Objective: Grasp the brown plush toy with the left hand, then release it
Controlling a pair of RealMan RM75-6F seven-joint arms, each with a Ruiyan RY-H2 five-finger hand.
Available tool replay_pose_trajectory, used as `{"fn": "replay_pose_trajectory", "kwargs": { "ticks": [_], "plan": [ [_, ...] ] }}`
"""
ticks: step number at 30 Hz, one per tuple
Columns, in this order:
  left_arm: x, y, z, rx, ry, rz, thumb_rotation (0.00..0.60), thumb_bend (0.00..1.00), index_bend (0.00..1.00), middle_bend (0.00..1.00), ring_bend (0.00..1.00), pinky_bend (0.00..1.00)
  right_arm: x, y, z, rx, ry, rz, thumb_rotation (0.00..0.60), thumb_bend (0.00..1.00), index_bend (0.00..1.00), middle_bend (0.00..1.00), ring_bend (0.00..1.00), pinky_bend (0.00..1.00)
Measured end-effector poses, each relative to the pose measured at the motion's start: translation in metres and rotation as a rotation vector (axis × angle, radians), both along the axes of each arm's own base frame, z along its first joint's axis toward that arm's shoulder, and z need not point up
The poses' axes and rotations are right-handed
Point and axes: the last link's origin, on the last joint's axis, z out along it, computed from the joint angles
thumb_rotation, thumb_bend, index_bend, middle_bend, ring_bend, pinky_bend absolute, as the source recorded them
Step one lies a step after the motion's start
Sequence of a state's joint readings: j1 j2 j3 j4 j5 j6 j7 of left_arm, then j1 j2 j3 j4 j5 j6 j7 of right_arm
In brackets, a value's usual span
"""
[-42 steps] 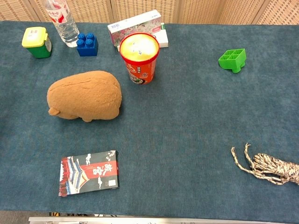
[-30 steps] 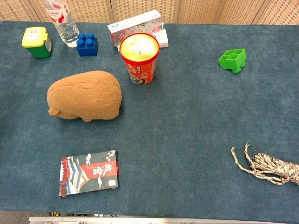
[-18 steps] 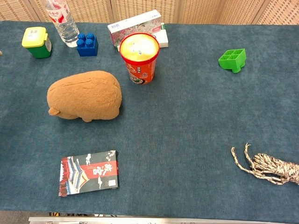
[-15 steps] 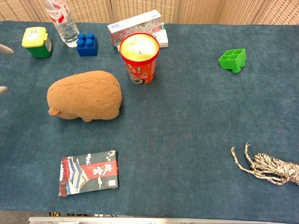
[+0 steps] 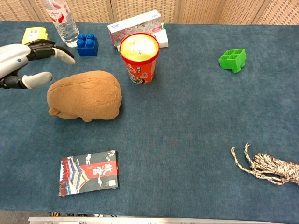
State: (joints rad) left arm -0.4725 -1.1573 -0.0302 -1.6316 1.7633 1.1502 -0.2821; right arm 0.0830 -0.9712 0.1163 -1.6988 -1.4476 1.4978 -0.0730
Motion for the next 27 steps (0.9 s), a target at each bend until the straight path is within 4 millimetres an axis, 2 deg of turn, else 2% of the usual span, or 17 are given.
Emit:
{"fn": "replay_pose_trajectory", "kwargs": {
  "ticks": [13,27],
  "plan": [
    [0.021,0.028,-0.047,-0.083,0.087,-0.094,0.033,0.12,0.22,0.15,0.11,0.00,-0.009,0.006,0.004,-0.009,0.008,-0.039,0.600,0.19,0.25,0.26,0.15,0.12],
    [0.039,0.047,-0.081,-0.121,0.166,-0.164,0.030,0.12,0.23,0.15,0.11,0.00,-0.015,0.013,0.012,-0.033,0.016,-0.078,0.600,0.19,0.25,0.26,0.15,0.12]
  ]
}}
